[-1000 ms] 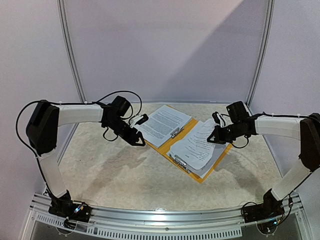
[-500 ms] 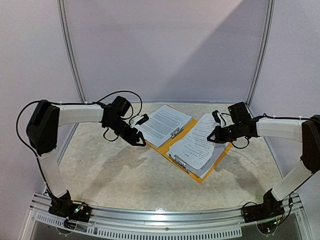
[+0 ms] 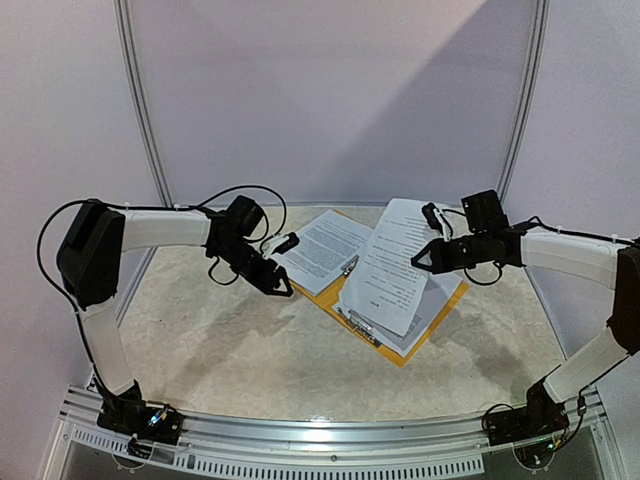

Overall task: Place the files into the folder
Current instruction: Place the file in the spring clip on the folder.

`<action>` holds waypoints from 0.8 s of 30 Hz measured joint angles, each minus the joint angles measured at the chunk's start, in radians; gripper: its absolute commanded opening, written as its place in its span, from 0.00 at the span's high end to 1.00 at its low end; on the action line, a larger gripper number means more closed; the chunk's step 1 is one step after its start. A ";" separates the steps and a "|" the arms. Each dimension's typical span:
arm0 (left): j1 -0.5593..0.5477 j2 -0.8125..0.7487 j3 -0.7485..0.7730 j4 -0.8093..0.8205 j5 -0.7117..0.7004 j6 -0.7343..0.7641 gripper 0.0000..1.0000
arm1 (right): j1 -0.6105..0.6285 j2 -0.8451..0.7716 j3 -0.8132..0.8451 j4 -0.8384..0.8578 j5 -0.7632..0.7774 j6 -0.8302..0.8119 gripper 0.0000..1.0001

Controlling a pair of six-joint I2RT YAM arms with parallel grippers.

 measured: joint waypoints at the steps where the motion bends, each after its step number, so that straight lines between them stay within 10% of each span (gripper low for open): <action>1: 0.000 0.000 0.002 -0.001 0.000 0.000 0.40 | 0.000 -0.003 0.000 -0.002 -0.003 -0.007 1.00; 24: -0.003 0.001 0.023 -0.029 0.018 0.001 0.40 | 0.000 0.018 -0.163 0.136 -0.037 -0.040 1.00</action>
